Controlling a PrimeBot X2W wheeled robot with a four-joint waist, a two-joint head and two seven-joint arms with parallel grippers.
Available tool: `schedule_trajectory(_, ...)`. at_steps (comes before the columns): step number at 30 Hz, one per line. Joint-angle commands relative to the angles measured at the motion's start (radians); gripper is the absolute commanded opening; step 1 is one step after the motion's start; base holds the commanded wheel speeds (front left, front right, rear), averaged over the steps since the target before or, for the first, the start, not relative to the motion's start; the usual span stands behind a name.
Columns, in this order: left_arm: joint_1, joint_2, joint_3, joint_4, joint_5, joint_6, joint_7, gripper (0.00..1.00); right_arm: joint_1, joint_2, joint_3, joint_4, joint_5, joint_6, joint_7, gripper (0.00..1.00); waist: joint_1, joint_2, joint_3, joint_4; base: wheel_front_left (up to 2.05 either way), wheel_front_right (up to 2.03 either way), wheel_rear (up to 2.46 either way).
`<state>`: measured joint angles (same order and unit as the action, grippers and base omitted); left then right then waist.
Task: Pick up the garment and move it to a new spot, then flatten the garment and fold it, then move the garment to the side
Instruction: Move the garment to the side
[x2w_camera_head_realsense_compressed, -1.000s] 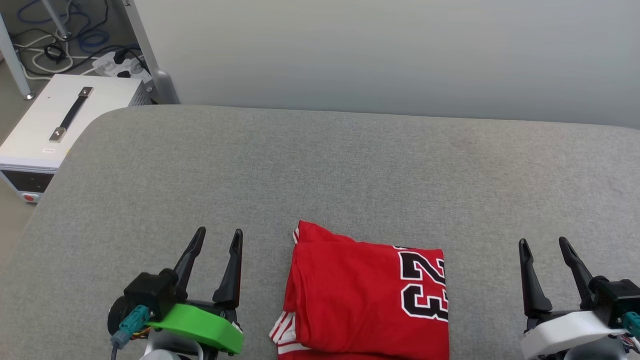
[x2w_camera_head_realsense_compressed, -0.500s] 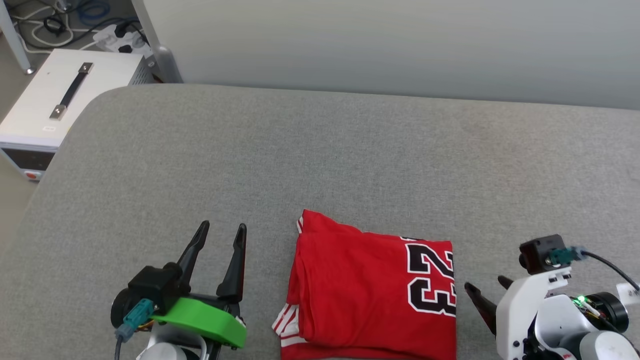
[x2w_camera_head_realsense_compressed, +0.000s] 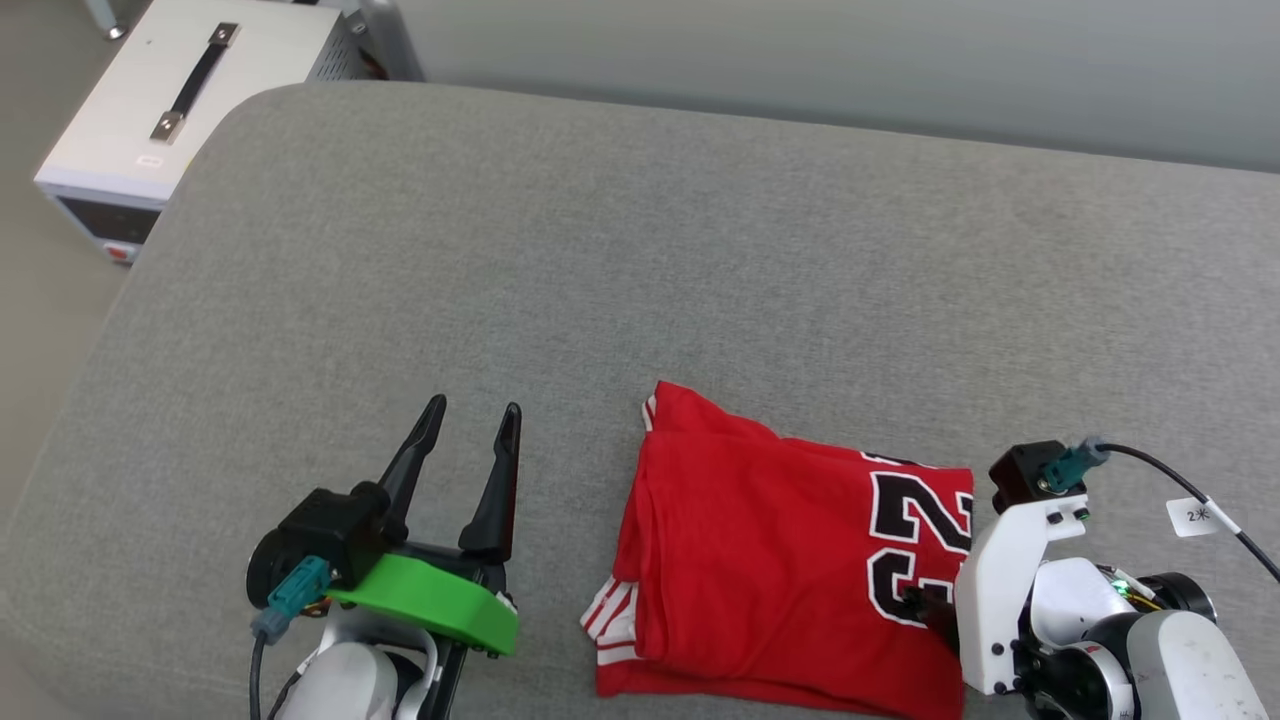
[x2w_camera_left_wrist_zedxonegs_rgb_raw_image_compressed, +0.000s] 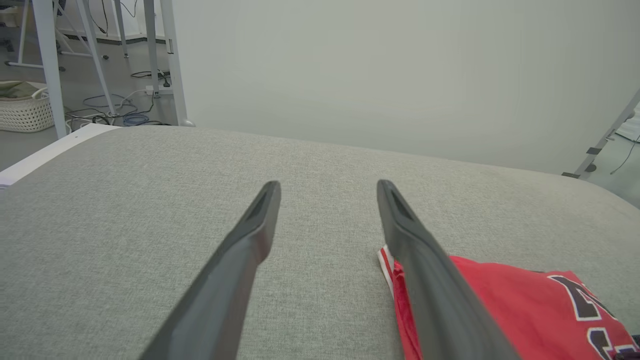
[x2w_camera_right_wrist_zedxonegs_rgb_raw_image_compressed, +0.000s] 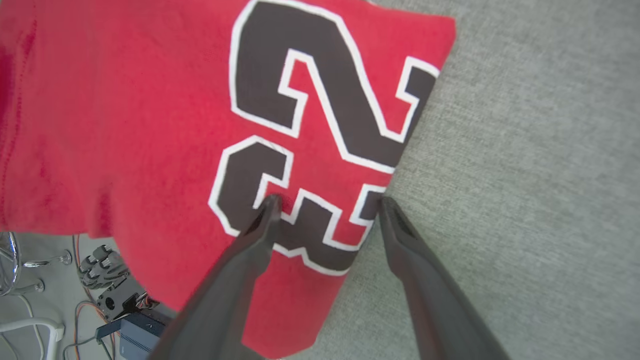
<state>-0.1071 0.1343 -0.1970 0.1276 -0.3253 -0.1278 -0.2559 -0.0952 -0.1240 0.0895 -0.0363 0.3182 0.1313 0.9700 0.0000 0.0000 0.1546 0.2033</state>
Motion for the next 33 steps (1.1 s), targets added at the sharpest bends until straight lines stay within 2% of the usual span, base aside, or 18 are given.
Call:
schedule_trajectory(1,-0.020,-0.005,-0.001,0.002,0.005,-0.003,-0.006,1.00,-0.018,0.010,-0.003,0.012,-0.012,-0.001,0.002,1.00,0.0000,0.0000,0.031,0.031,0.00,0.00,0.00)
schedule_trajectory(7,-0.037,-0.013,-0.002,0.004,0.003,-0.003,-0.006,1.00,-0.023,0.030,0.014,0.078,-0.007,-0.001,0.006,1.00,0.0000,0.0000,0.053,0.051,0.00,0.00,0.00)
schedule_trajectory(8,-0.039,-0.014,-0.002,0.004,0.003,-0.003,-0.006,1.00,-0.022,0.027,0.025,0.089,-0.009,-0.001,0.007,0.94,0.0000,0.0000,0.055,0.053,0.00,0.00,0.00)
schedule_trajectory(9,-0.041,-0.015,-0.002,0.005,0.004,-0.003,-0.006,1.00,-0.021,0.024,0.031,0.098,-0.009,-0.001,0.005,0.62,0.0000,0.0000,0.056,0.054,0.00,0.00,0.00)
schedule_trajectory(10,-0.042,-0.016,-0.002,0.005,0.004,-0.003,-0.006,1.00,-0.021,0.018,0.041,0.108,-0.009,-0.001,0.001,0.00,0.0000,0.0000,0.057,0.055,0.00,0.00,0.00)
schedule_trajectory(14,-0.041,-0.017,-0.003,0.012,0.004,-0.003,-0.006,1.00,-0.028,-0.008,0.071,0.125,0.001,-0.001,-0.040,0.00,0.0000,0.0000,0.049,0.051,0.00,0.00,0.00)
schedule_trajectory(15,-0.035,-0.015,-0.002,0.018,0.003,-0.003,-0.006,1.00,-0.042,-0.032,0.089,0.120,0.004,-0.001,-0.089,0.00,0.0000,0.0000,0.035,0.039,0.00,0.00,0.00)
schedule_trajectory(21,-0.027,-0.004,-0.014,0.020,-0.004,-0.003,-0.006,1.00,-0.071,-0.135,0.155,0.075,0.007,-0.001,-0.170,0.00,0.0000,0.0000,0.002,-0.008,0.00,0.00,0.00)
schedule_trajectory(30,-0.010,0.003,-0.052,0.018,-0.003,-0.003,-0.006,1.00,-0.136,-0.454,0.349,-0.030,0.030,-0.001,-0.234,0.00,0.0000,0.0000,-0.017,-0.134,0.00,0.00,0.00)
schedule_trajectory(33,-0.014,-0.017,-0.053,0.005,-0.040,-0.003,-0.006,1.00,-0.166,-0.552,0.379,-0.046,0.035,-0.001,-0.250,0.00,0.0000,0.0000,-0.001,-0.177,0.00,0.00,0.00)
